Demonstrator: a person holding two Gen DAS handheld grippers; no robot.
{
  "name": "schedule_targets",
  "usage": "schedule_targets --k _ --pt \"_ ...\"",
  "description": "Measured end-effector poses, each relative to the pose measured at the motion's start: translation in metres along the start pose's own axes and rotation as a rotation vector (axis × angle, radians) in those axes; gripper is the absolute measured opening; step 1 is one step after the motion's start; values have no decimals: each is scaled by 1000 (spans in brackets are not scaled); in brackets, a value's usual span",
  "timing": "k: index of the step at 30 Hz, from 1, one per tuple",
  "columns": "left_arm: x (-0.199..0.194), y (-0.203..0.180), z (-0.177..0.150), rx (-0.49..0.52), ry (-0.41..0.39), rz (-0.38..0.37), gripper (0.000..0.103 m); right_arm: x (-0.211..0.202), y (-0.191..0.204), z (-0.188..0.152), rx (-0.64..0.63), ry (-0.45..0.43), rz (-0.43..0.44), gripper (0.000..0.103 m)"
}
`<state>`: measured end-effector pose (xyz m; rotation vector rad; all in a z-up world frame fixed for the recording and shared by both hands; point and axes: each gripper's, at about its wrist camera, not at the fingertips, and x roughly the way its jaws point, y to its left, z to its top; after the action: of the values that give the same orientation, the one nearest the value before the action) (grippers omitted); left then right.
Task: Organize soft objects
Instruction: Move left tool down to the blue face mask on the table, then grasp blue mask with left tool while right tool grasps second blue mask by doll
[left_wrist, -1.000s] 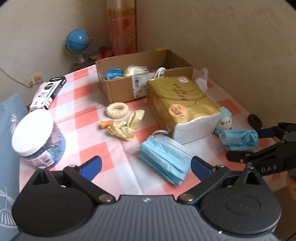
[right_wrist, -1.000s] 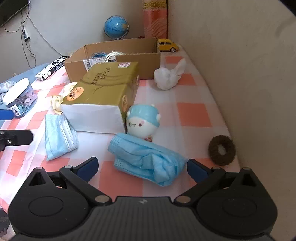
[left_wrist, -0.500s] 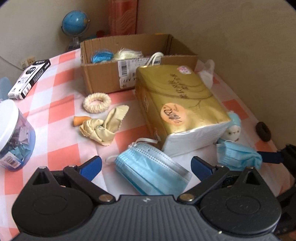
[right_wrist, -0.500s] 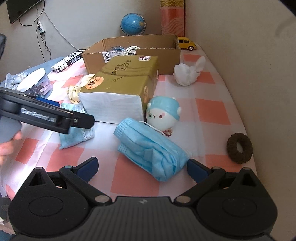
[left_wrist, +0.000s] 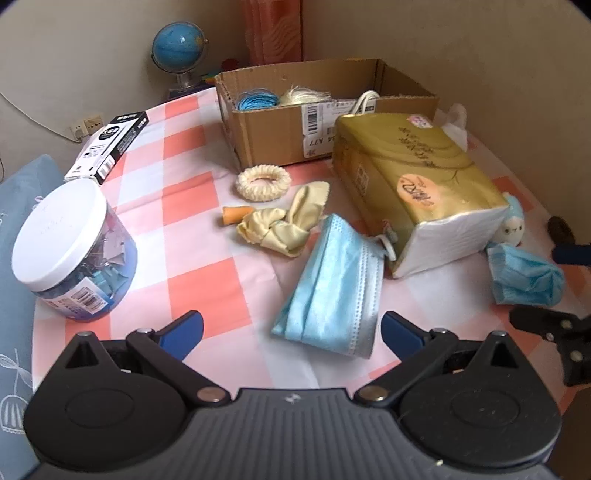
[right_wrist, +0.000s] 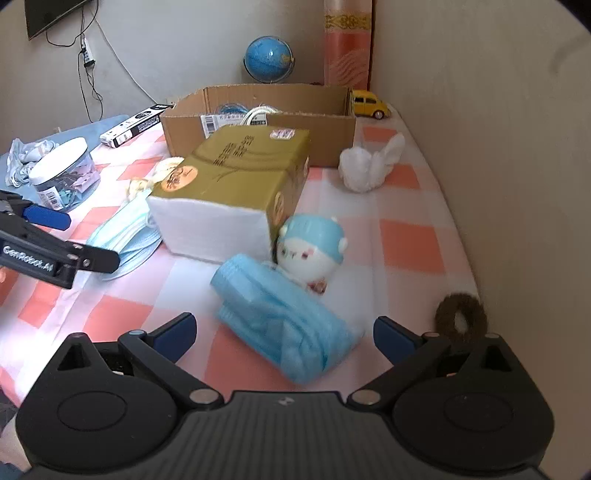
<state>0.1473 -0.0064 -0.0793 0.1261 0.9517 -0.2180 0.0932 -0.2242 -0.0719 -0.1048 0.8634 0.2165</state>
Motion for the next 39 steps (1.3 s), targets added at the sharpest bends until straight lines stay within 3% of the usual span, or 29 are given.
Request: schedule_targets --k 14,17,19,27,30,33,39 --pt "21 -14 8 27 -2 -66 100 9 5 5 -69 46 117 103" --pt "23 -14 10 25 -2 -70 97 9 7 6 -95 36 102 103" --pt "24 -13 11 13 2 -72 89 12 6 8 -102 33 86 101" --pt "20 -12 13 30 -7 -69 60 16 9 12 -133 53 84 79" --pt "19 -11 13 32 -5 -74 57 17 12 12 -149 53 79 76" --pt "17 -11 12 35 -6 -75 50 18 13 13 -160 55 67 67" --pt "14 -8 10 46 -2 -73 46 14 15 12 -162 58 50 51"
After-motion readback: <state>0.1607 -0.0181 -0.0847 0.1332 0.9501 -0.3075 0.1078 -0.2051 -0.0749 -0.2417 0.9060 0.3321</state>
